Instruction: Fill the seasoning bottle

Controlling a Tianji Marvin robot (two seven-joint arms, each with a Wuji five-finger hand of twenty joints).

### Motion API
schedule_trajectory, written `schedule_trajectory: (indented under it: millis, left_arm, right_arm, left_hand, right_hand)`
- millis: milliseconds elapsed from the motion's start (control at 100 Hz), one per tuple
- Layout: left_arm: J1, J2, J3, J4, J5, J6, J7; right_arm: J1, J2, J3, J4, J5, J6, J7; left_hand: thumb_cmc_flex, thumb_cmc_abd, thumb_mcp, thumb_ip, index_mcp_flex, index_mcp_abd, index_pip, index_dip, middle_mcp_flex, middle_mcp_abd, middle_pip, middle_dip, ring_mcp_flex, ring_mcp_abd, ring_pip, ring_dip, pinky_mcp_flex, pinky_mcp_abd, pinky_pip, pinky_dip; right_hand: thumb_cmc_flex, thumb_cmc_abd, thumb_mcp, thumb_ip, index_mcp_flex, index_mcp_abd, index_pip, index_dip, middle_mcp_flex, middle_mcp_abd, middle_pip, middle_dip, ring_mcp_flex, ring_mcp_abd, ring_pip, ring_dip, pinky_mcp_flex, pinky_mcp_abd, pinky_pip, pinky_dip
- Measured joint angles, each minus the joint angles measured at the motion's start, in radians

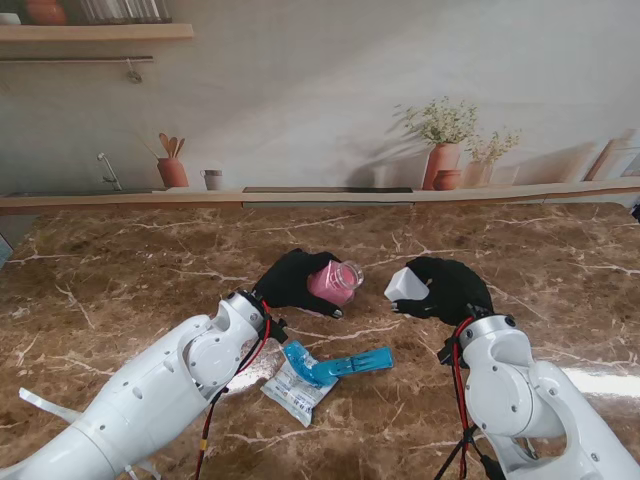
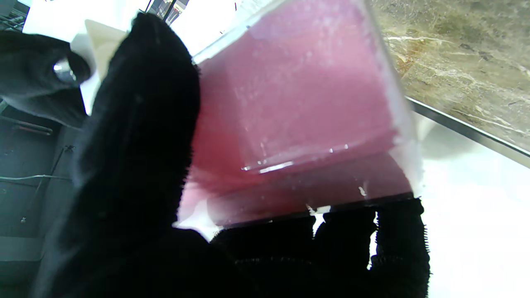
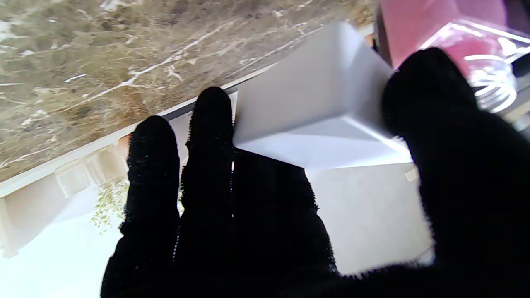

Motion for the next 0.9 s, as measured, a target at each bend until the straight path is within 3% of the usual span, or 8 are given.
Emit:
schedule_trajectory:
  millis: [280, 900]
  left_arm:
    - [0.001, 0.002, 0.002, -0.007, 0.009, -0.003, -0.001]
    - [-0.003, 0.001, 0.013, 0.007, -0.005, 0.001, -0.001]
  right_arm:
    - [0.059, 0.0, -0.038, -0.011, 0.009, -0.01, 0.036]
    - [0.142, -0.007, -0.159, 0.018, 0.058, -0.003, -0.015]
  left_hand:
    - [0.0, 0.0, 0.0, 0.0, 0.0, 0.0, 0.0, 0.009, 0.0, -0.001, 0.0, 0.001, 0.0, 0.0, 0.003, 0.0, 0.0, 0.0, 0.0, 0.0]
    - [0.0, 0.0, 0.0, 0.0, 0.0, 0.0, 0.0, 0.01, 0.0, -0.002, 0.0, 0.002, 0.0, 0.0, 0.003, 0.002, -0.004, 0.0, 0.0, 0.0]
  right_hand:
    - [0.0, 0.0, 0.0, 0.0, 0.001, 0.001, 0.0, -0.006, 0.001, 0.002, 0.0, 0.0, 0.0, 0.0, 0.0, 0.0, 0.0, 0.0, 0.0, 0.0]
    - [0.0, 0.0, 0.0, 0.0, 0.001, 0.002, 0.0, -0.008, 0.001, 0.003, 0.0, 0.0, 0.0, 0.0, 0.0, 0.006, -0.012, 0.002, 0.0, 0.0]
